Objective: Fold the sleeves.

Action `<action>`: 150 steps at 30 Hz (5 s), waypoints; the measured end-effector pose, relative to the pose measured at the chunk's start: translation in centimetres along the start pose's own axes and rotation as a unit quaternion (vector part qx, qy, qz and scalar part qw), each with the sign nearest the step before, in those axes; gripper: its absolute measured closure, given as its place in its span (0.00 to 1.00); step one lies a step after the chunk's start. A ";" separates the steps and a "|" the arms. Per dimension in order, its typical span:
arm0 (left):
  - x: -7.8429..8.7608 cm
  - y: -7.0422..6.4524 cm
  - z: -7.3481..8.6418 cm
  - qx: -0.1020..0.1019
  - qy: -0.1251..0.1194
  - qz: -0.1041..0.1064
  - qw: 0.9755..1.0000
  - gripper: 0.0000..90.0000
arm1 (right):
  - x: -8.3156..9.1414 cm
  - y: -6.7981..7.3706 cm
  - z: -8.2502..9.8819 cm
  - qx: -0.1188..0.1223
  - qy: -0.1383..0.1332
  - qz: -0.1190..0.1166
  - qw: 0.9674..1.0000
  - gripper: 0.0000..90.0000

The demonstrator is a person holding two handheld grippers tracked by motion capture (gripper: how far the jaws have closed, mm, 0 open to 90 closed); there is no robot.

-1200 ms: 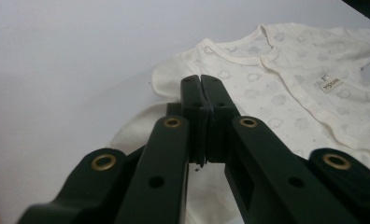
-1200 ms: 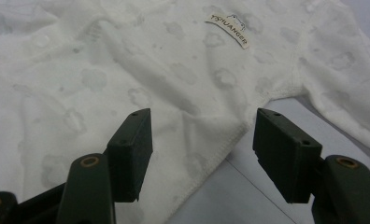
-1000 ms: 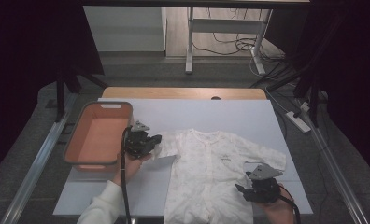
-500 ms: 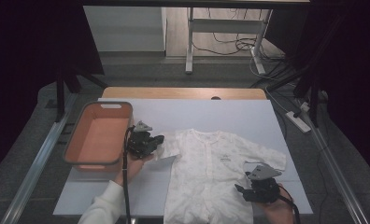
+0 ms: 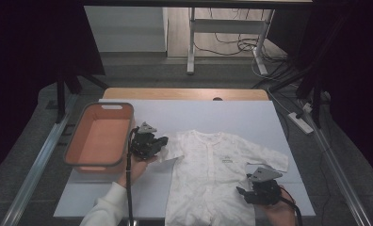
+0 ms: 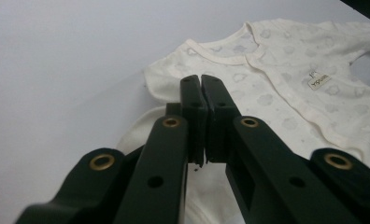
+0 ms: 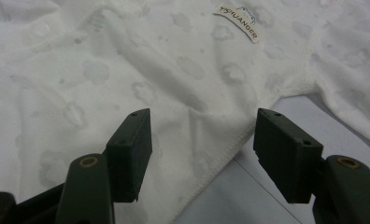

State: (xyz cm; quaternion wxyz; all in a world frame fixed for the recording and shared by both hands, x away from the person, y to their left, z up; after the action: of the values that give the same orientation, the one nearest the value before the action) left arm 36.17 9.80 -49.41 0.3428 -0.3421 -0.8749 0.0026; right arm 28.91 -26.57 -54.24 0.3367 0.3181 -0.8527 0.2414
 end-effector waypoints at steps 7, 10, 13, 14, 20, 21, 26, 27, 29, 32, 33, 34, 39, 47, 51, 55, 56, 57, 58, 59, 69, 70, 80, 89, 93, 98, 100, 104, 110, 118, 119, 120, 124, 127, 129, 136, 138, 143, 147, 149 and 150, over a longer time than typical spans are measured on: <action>-0.1 -0.2 -0.1 -0.003 -0.001 0.000 1.000 0.97 | -0.1 0.0 0.0 0.003 0.002 -0.001 1.000 0.41; -0.1 -0.4 -0.2 -0.005 -0.001 0.001 1.000 0.97 | -0.1 0.1 0.0 0.003 0.003 -0.002 1.000 0.41; -0.3 -0.5 -0.3 -0.005 -0.001 0.003 1.000 0.97 | -0.1 0.1 0.0 0.005 0.006 -0.001 1.000 0.41; -0.4 -0.6 -0.3 -0.006 0.000 0.003 1.000 0.97 | -0.1 0.1 0.0 0.005 0.006 -0.001 1.000 0.41; -0.9 -0.9 -0.3 -0.011 0.004 0.005 1.000 0.97 | -0.2 0.1 0.1 0.006 0.007 -0.002 1.000 0.41; -0.9 -1.0 -0.3 -0.011 0.005 0.006 1.000 0.97 | -0.2 0.1 0.1 0.005 0.006 -0.003 1.000 0.41; -1.0 -1.0 -0.4 -0.012 0.005 0.005 1.000 0.97 | -0.2 0.1 0.1 0.006 0.006 -0.002 1.000 0.41; -1.0 -1.1 -0.4 -0.012 0.005 0.006 1.000 0.97 | -0.2 0.1 0.1 0.006 0.006 -0.002 1.000 0.41; -1.1 -1.1 -0.4 -0.012 0.005 0.006 1.000 0.97 | -0.2 0.1 0.1 0.005 0.006 -0.002 1.000 0.41; -1.2 -1.2 -0.4 -0.013 0.006 0.007 1.000 0.97 | -0.2 0.1 0.0 0.005 0.006 -0.002 1.000 0.41; -1.2 -1.3 -0.4 -0.014 0.006 0.008 1.000 0.97 | -0.2 0.1 0.0 0.005 0.006 -0.002 1.000 0.41; -1.3 -1.4 -0.4 -0.015 0.006 0.008 1.000 0.97 | -0.2 0.1 0.0 0.005 0.005 -0.002 1.000 0.41; -1.7 -2.0 -0.7 -0.021 0.006 0.013 1.000 0.97 | -0.2 0.2 0.0 0.005 0.006 -0.002 1.000 0.41; -2.9 -3.3 -1.1 -0.033 0.012 0.024 0.999 0.97 | -0.2 0.2 0.0 0.006 0.003 -0.001 1.000 0.41; -3.5 -3.9 -1.1 -0.039 0.019 0.027 0.999 0.97 | -0.1 0.2 -0.1 0.004 0.001 -0.002 1.000 0.41; -4.1 -4.4 -1.1 -0.045 0.023 0.030 0.998 0.97 | -0.1 0.2 -0.1 0.003 -0.002 -0.001 1.000 0.41; -4.3 -4.6 -1.2 -0.048 0.024 0.030 0.998 0.97 | -0.1 0.2 -0.1 0.003 -0.002 0.000 1.000 0.41; -4.4 -4.7 -1.2 -0.049 0.025 0.031 0.998 0.97 | -0.1 0.2 -0.1 0.004 -0.002 0.000 1.000 0.41; -4.6 -4.9 -1.2 -0.052 0.027 0.033 0.998 0.97 | 0.0 0.2 -0.1 0.004 -0.001 0.001 1.000 0.41; -4.8 -5.0 -1.2 -0.054 0.029 0.034 0.998 0.96 | 0.0 0.2 -0.1 0.004 -0.002 0.001 1.000 0.41; -6.4 -6.0 -1.4 -0.062 0.036 0.046 0.996 0.94 | 0.1 0.2 0.0 0.003 -0.002 0.004 1.000 0.41; -6.6 -6.1 -1.4 -0.062 0.037 0.048 0.996 0.94 | 0.1 0.2 0.0 0.003 -0.001 0.004 1.000 0.41; -7.3 -6.6 -1.6 -0.058 0.024 0.059 0.996 0.70 | 0.1 0.1 0.1 0.001 -0.004 0.005 1.000 0.41; -5.0 -4.8 -1.7 -0.048 -0.003 0.059 0.997 0.46 | 0.3 0.2 -0.2 0.003 -0.009 0.005 1.000 0.41; -4.5 -4.2 -1.4 -0.044 -0.004 0.059 0.997 0.44 | 0.3 0.2 -0.3 0.002 -0.012 0.005 1.000 0.41; -3.6 -3.4 -0.8 -0.042 -0.001 0.052 0.998 0.44 | 0.2 0.3 -0.7 0.004 -0.020 0.005 1.000 0.41; -3.1 -3.2 -0.5 -0.041 -0.002 0.050 0.998 0.44 | 0.2 0.4 -1.0 0.007 -0.024 0.004 1.000 0.41; -2.4 -2.8 0.0 -0.039 -0.002 0.044 0.998 0.43 | 0.0 0.7 -1.7 0.010 -0.031 0.003 0.999 0.41; -1.2 -2.2 0.4 -0.035 -0.006 0.040 0.999 0.42 | -0.7 1.2 -2.8 0.011 -0.038 -0.008 0.999 0.41; -0.5 -1.2 0.5 -0.016 -0.006 0.036 0.999 0.38 | -1.7 2.1 -4.3 0.016 -0.044 -0.027 0.999 0.40; -0.5 -1.1 0.5 -0.013 -0.003 0.038 0.999 0.37 | -1.8 2.3 -4.5 0.016 -0.046 -0.029 0.998 0.40; -0.5 -1.1 0.5 -0.013 -0.002 0.038 0.999 0.36 | -1.9 2.5 -4.8 0.018 -0.047 -0.031 0.998 0.39; -0.3 -0.9 0.4 -0.013 -0.007 0.034 0.999 0.33 | -2.5 3.2 -6.0 0.026 -0.053 -0.042 0.997 0.39; -0.3 -0.8 0.4 -0.010 -0.009 0.032 0.999 0.33 | -2.9 3.7 -6.9 0.034 -0.056 -0.044 0.997 0.38; -0.3 -0.6 0.4 -0.010 -0.006 0.031 0.999 0.32 | -3.2 4.1 -7.4 0.037 -0.058 -0.044 0.997 0.38; -0.5 -0.6 0.3 -0.011 -0.007 0.030 0.999 0.32 | -4.8 5.1 -9.8 0.047 -0.062 -0.050 0.996 0.39; -0.5 -0.6 0.3 -0.012 -0.006 0.030 0.999 0.31 | -5.3 5.3 -10.4 0.048 -0.059 -0.050 0.996 0.39; -0.6 -0.6 0.2 -0.010 -0.006 0.029 1.000 0.31 | -6.5 5.6 -11.8 0.046 -0.049 -0.047 0.997 0.42; -0.4 -0.5 0.0 -0.006 -0.011 0.030 0.999 0.31 | -7.6 5.6 -12.6 0.050 -0.043 -0.040 0.997 0.44; -0.3 -0.5 0.0 -0.007 -0.011 0.030 0.999 0.31 | -8.1 5.5 -12.9 0.048 -0.038 -0.040 0.997 0.45; -0.2 -0.5 0.0 -0.006 -0.013 0.030 0.999 0.31 | -8.5 5.5 -13.0 0.049 -0.036 -0.042 0.997 0.45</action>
State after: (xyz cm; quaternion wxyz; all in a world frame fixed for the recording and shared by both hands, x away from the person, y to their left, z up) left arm 36.02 9.25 -49.40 0.3295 -0.3703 -0.8684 0.0123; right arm 35.35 -11.51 -52.97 0.2992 0.3779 -0.8377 0.2569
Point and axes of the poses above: each handheld gripper's, and its own axes: x roughly backward along the jaws, z roughly out of its underside, y roughly to its left, the point moved 4 cm from there along -x, roughly forward along the jaws, and after that the axes turned 4 degrees about z, right-handed, at the moved point
